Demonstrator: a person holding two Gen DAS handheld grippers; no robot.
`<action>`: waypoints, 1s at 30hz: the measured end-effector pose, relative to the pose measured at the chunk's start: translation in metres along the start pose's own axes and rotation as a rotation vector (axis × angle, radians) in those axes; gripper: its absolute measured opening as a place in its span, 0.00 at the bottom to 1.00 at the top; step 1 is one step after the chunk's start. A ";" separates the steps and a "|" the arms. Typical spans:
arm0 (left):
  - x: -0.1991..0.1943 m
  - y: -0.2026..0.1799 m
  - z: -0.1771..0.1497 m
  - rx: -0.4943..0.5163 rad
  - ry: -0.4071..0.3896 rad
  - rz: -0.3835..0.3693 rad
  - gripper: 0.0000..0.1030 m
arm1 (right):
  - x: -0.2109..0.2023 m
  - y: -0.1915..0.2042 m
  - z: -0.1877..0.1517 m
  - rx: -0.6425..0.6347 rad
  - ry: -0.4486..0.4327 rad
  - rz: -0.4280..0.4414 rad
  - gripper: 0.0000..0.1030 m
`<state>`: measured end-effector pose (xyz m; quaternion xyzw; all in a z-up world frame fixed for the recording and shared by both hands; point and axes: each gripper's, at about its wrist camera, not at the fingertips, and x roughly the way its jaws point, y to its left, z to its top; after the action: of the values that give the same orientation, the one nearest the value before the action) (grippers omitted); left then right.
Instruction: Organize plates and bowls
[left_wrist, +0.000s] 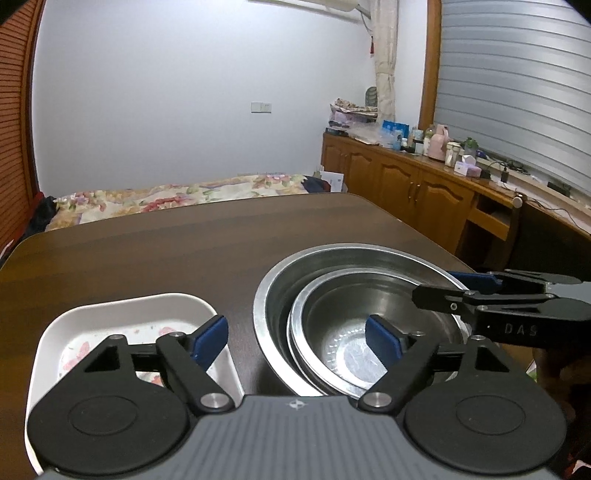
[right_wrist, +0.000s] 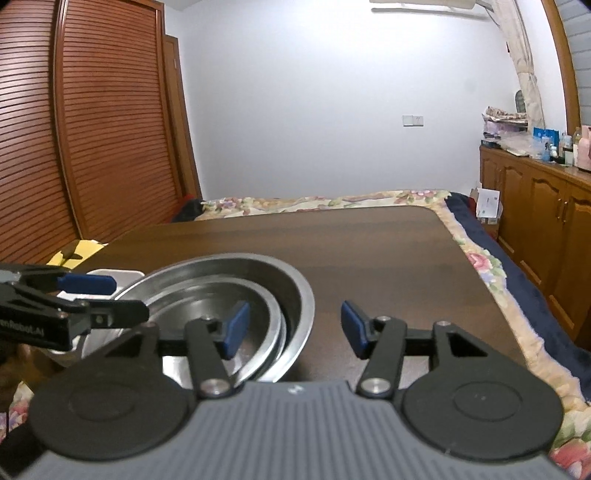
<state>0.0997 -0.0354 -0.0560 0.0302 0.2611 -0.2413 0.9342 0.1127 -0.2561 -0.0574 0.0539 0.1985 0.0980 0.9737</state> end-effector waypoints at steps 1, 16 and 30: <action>0.000 0.000 -0.001 -0.004 -0.001 0.006 0.75 | 0.001 0.001 -0.001 0.002 0.001 0.003 0.54; 0.004 -0.002 -0.004 -0.033 0.009 0.048 0.37 | 0.002 0.007 -0.011 0.047 -0.021 0.016 0.53; 0.002 -0.010 -0.006 -0.028 -0.006 0.072 0.33 | 0.003 0.013 -0.017 0.058 -0.038 -0.016 0.35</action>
<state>0.0938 -0.0436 -0.0611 0.0256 0.2602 -0.2039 0.9434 0.1062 -0.2419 -0.0719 0.0825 0.1831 0.0835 0.9761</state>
